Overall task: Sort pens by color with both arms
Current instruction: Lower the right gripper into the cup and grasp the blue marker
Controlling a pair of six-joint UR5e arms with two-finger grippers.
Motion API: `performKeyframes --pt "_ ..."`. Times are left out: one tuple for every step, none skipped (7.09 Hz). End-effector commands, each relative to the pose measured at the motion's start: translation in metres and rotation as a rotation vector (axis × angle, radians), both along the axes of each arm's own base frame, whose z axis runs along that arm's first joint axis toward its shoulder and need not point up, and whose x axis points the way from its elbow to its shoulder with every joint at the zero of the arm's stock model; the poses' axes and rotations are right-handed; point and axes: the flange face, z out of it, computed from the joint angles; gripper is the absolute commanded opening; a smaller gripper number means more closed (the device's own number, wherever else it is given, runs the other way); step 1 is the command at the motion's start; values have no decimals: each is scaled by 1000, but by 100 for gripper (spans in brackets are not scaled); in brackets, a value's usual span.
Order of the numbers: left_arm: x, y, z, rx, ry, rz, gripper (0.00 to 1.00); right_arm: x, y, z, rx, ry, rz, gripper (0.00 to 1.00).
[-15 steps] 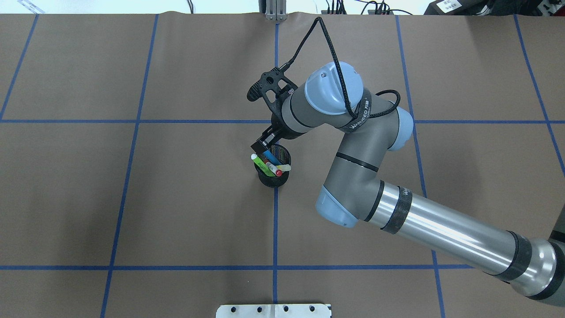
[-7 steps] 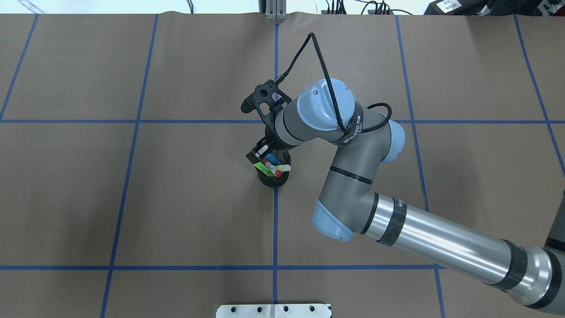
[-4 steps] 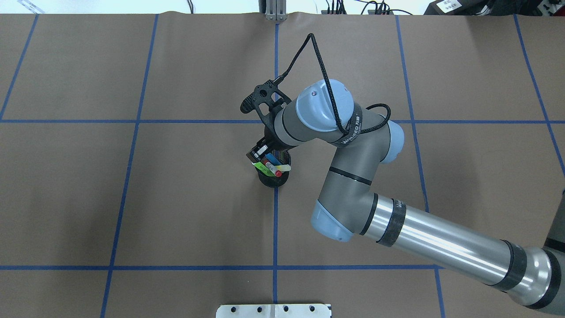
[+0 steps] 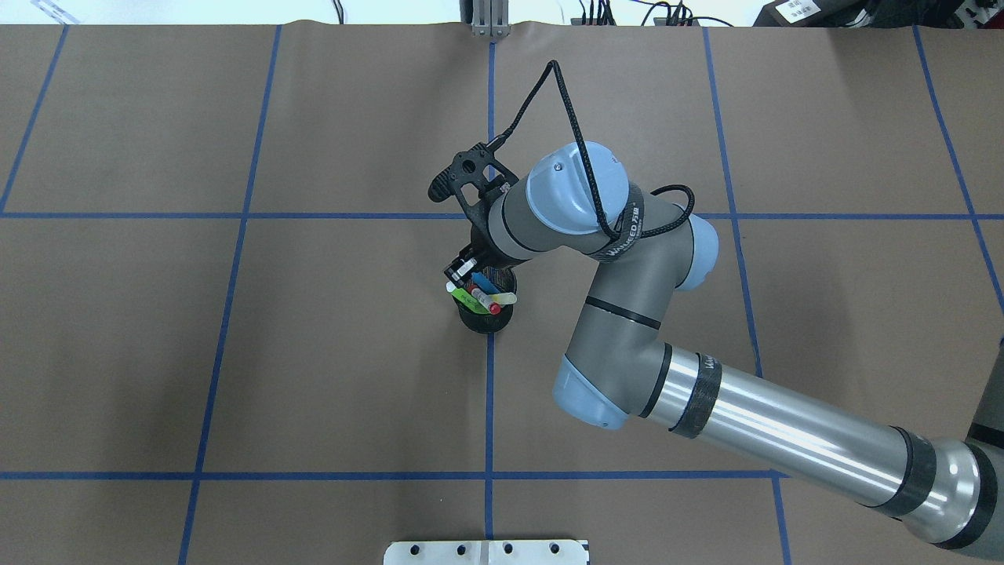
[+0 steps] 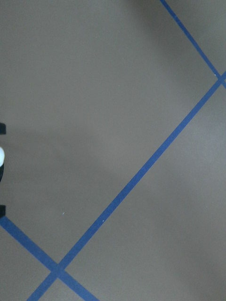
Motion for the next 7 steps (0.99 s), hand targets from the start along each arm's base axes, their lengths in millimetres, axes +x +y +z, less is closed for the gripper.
performKeyframes --pt "0 0 -1 1 0 0 100 -1 1 0 -6 -1 1 50" --pt "0 0 -1 1 0 0 100 -2 3 -1 -5 -4 -2 50" --pt "0 0 -1 3 0 0 100 -2 4 0 -7 -3 -3 50" --pt "0 0 -1 3 0 0 100 -2 4 -2 2 -18 -3 51" --pt "0 0 -1 3 0 0 100 -1 5 -4 -1 -38 3 51" --pt "0 0 -2 4 0 0 100 0 5 -5 -3 -42 6 51" --pt "0 0 -2 3 0 -1 100 0 5 -5 -3 -42 6 51"
